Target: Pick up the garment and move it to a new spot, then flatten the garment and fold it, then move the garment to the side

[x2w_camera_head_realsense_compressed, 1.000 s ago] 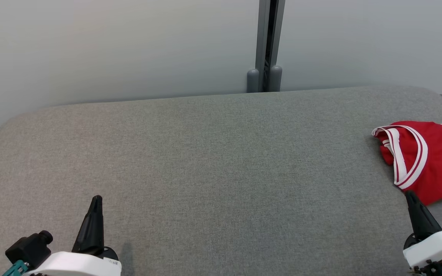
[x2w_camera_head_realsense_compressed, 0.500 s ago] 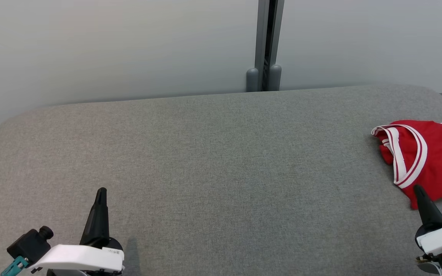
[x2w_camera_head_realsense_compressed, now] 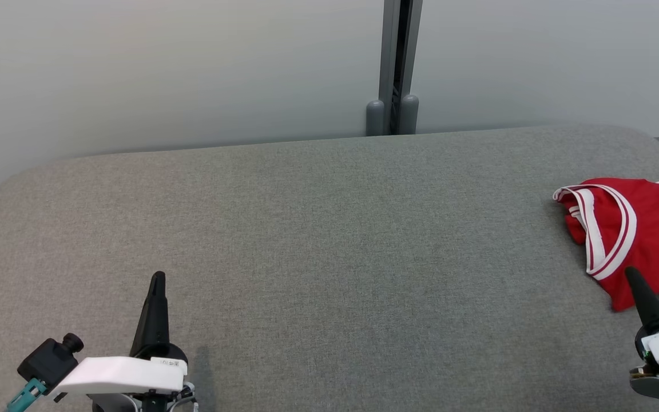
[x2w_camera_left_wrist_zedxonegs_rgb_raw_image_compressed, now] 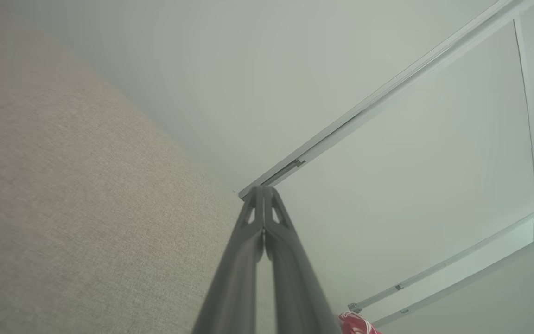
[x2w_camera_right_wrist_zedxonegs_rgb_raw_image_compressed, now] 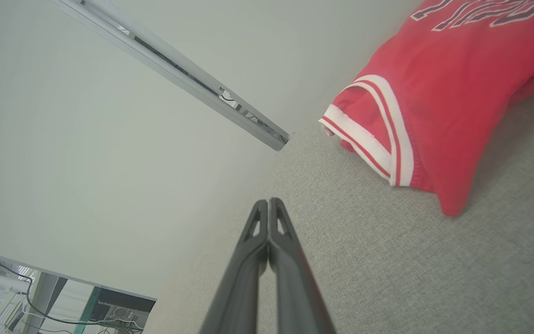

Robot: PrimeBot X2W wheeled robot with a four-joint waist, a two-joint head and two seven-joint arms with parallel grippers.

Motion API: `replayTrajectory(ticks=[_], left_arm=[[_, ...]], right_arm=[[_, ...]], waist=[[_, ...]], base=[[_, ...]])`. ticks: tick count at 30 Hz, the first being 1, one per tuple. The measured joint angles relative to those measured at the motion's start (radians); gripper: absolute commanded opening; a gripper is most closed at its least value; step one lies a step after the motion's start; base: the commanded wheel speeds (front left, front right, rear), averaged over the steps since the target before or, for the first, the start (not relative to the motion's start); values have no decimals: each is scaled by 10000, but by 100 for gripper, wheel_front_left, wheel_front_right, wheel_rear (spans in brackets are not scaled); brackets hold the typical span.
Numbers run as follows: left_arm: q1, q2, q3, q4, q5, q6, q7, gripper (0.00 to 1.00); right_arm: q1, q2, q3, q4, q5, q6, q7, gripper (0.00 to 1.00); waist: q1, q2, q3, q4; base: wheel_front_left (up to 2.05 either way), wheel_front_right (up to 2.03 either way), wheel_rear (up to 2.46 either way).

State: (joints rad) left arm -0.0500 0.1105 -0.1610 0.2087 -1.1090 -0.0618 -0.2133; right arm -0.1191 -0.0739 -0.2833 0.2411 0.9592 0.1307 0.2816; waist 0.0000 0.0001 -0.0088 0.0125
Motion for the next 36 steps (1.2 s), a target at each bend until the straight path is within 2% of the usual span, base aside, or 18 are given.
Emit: replayTrajectory(ticks=[36], left_arm=[[-677, -343, -389, 499, -3101, -385, -280, 0]], right_arm=[[-1045, -161, -884, 1254, 3239, -2, 984, 0]], waist=[[0, 0, 74, -57]], base=[[0, 0, 0]])
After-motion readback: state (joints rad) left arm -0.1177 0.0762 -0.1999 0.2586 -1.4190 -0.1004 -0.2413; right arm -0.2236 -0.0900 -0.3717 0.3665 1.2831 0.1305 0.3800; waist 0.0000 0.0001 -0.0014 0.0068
